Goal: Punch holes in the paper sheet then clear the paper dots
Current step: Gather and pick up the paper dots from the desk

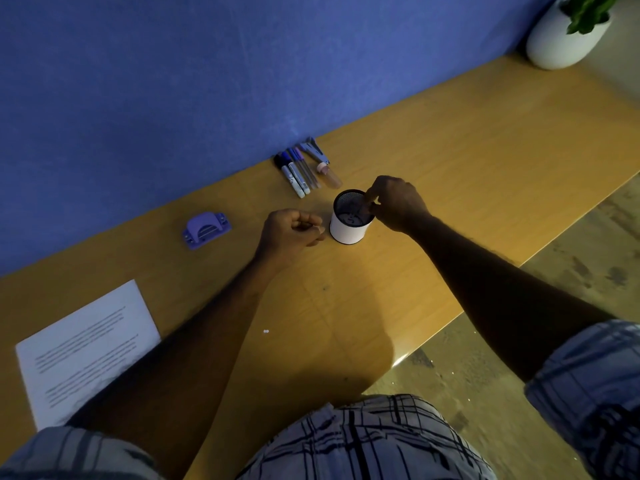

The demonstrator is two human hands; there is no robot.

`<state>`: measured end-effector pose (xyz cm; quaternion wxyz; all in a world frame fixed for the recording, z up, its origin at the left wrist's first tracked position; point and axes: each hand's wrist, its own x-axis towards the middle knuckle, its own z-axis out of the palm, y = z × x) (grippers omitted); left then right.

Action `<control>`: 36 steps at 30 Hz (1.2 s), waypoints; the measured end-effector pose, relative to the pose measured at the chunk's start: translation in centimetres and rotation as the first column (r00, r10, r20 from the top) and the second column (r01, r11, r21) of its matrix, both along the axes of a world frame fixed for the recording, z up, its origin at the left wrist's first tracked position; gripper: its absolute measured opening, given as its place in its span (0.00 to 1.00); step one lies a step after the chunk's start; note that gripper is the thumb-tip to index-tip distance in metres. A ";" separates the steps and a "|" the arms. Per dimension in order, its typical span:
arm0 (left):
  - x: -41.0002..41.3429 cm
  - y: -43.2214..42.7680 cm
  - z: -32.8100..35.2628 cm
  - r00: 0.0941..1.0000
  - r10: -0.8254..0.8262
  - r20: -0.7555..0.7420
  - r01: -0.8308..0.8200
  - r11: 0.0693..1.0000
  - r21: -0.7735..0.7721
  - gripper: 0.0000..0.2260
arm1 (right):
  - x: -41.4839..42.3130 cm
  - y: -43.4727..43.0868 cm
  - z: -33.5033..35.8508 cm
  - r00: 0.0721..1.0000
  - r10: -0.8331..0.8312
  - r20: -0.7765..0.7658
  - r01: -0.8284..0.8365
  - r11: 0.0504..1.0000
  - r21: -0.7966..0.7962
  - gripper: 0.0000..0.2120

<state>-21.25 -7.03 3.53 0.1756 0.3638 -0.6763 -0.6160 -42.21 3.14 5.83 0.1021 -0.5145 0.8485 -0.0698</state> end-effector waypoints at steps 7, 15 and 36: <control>1.9 0.7 -0.4 1.000 -0.027 -0.007 0.027 0.991 0.134 0.10 | 2.0 1.4 -0.5 0.997 0.060 0.047 -0.048 0.972 -0.229 0.08; 7.6 1.2 -3.0 0.992 -0.046 0.114 0.034 0.994 0.105 0.14 | 8.7 2.9 -3.4 0.972 0.213 0.103 -0.169 0.930 -0.326 0.06; 21.9 2.5 -6.8 0.902 0.041 0.429 0.044 0.982 -0.186 0.09 | 23.5 2.7 -10.5 0.902 0.266 0.340 -0.276 0.961 -0.020 0.12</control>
